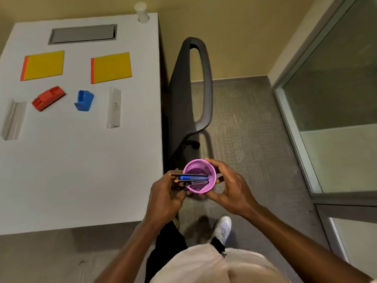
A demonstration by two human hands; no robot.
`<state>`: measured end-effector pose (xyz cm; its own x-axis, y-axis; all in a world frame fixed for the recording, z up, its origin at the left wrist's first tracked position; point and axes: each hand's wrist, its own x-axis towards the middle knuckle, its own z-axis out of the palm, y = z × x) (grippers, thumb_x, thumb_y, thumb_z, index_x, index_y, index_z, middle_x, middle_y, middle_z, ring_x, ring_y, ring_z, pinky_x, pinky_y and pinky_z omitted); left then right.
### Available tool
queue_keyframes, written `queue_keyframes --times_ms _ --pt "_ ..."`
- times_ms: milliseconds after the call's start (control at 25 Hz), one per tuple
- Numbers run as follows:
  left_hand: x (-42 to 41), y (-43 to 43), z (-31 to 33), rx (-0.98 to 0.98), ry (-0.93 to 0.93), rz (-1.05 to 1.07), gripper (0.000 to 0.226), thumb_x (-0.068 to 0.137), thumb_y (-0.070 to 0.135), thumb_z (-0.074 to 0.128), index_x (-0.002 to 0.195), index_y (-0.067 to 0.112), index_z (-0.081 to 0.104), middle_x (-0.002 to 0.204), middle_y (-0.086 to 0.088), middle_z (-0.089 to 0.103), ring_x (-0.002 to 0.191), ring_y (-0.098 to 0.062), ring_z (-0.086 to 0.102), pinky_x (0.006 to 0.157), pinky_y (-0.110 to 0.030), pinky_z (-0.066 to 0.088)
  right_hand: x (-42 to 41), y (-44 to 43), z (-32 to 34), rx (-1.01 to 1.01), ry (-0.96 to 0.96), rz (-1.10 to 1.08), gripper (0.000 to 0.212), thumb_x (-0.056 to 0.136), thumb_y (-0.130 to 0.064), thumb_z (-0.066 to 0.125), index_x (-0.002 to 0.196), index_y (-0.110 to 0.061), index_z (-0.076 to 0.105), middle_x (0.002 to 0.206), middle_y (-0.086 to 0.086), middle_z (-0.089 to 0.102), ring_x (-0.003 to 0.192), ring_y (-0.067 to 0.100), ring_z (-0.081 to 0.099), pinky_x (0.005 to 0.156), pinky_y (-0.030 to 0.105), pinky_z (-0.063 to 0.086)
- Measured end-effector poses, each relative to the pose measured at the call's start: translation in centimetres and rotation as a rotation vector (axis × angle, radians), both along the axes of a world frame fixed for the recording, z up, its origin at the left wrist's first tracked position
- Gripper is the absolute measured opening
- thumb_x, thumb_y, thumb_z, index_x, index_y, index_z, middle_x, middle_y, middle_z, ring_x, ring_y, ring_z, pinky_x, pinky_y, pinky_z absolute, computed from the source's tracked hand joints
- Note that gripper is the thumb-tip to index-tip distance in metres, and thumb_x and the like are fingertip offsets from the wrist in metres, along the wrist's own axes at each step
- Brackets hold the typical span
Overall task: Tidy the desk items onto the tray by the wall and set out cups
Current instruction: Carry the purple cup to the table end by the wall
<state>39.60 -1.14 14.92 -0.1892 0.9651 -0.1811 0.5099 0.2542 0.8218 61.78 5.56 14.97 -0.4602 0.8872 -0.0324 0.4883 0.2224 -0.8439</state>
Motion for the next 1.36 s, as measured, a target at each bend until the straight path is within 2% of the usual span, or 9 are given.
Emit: queue_keyframes --times_ms 80,160,280,360,480,600,720,1040,1360 --pt "3.8 0.2 0.4 0.017 -0.011 -0.006 0.049 0.081 0.009 0.091 0.120 0.034 0.074 0.105 0.029 0.076 0.101 0.010 0.072 0.086 -0.008 0.057 3.6 0.1 0.2 0.027 -0.001 0.000 0.085 0.079 -0.049 0.084 0.151 -0.019 0.049 0.142 -0.011 0.060 0.121 0.003 0.062 0.090 0.013 0.054" --pt "7.5 0.7 1.2 0.013 -0.050 -0.015 0.057 0.080 0.000 0.089 0.116 0.040 0.070 0.100 0.038 0.075 0.099 0.014 0.071 0.082 -0.002 0.053 7.3 0.2 0.7 0.028 -0.011 -0.018 0.084 0.079 -0.043 0.086 0.151 -0.019 0.050 0.142 -0.010 0.060 0.123 0.005 0.062 0.093 0.020 0.056" --pt "11.8 2.0 1.5 0.018 -0.041 -0.070 0.055 0.081 -0.005 0.087 0.117 0.032 0.070 0.105 0.048 0.069 0.100 0.017 0.070 0.081 0.000 0.051 11.9 0.5 0.9 0.040 -0.004 -0.075 0.082 0.079 -0.040 0.088 0.149 -0.021 0.050 0.142 -0.011 0.060 0.122 0.005 0.062 0.093 0.024 0.058" --pt "14.0 3.3 1.7 0.008 -0.050 -0.098 0.046 0.082 -0.003 0.087 0.116 0.026 0.074 0.104 0.038 0.074 0.099 0.010 0.073 0.081 -0.005 0.055 14.3 0.9 1.0 0.036 0.018 -0.123 0.083 0.078 -0.039 0.089 0.149 -0.022 0.050 0.143 -0.012 0.060 0.119 0.005 0.064 0.091 0.025 0.059" --pt "16.3 5.7 2.6 0.015 -0.041 -0.146 0.046 0.083 0.001 0.087 0.114 0.031 0.073 0.099 0.024 0.078 0.096 0.004 0.075 0.079 -0.015 0.061 16.7 1.9 1.3 0.038 0.029 -0.177 0.084 0.077 -0.041 0.090 0.149 -0.026 0.049 0.142 -0.015 0.060 0.117 0.006 0.066 0.088 0.028 0.061" --pt "17.5 9.1 2.9 0.017 -0.014 -0.189 0.042 0.083 0.003 0.087 0.116 0.025 0.075 0.102 0.015 0.080 0.093 -0.001 0.077 0.082 -0.030 0.066 18.0 4.2 1.6 0.047 0.051 -0.226 0.083 0.077 -0.045 0.089 0.148 -0.031 0.048 0.140 -0.019 0.060 0.117 0.004 0.066 0.088 0.027 0.060" --pt "18.5 13.4 2.8 0.004 0.021 -0.200 0.042 0.084 0.010 0.088 0.122 0.023 0.075 0.106 0.013 0.081 0.097 -0.004 0.077 0.086 -0.039 0.066 19.0 8.0 1.6 0.048 0.049 -0.249 0.083 0.078 -0.048 0.088 0.149 -0.032 0.047 0.141 -0.019 0.059 0.119 0.005 0.065 0.089 0.028 0.060" --pt "20.0 27.1 3.1 0.002 -0.005 -0.189 0.038 0.085 0.014 0.089 0.119 0.025 0.076 0.104 0.012 0.081 0.094 -0.005 0.078 0.085 -0.043 0.066 20.3 22.1 2.1 0.094 0.002 -0.241 0.086 0.075 -0.042 0.090 0.150 -0.029 0.049 0.141 -0.017 0.060 0.119 0.004 0.065 0.090 0.028 0.060" --pt "19.6 38.3 3.7 -0.008 -0.038 -0.009 0.038 0.082 0.014 0.090 0.114 0.029 0.076 0.101 0.016 0.082 0.089 0.000 0.078 0.082 -0.041 0.067 19.6 37.5 2.9 0.086 0.026 -0.054 0.086 0.075 -0.049 0.089 0.150 -0.035 0.049 0.139 -0.022 0.061 0.118 0.003 0.066 0.090 0.026 0.059"
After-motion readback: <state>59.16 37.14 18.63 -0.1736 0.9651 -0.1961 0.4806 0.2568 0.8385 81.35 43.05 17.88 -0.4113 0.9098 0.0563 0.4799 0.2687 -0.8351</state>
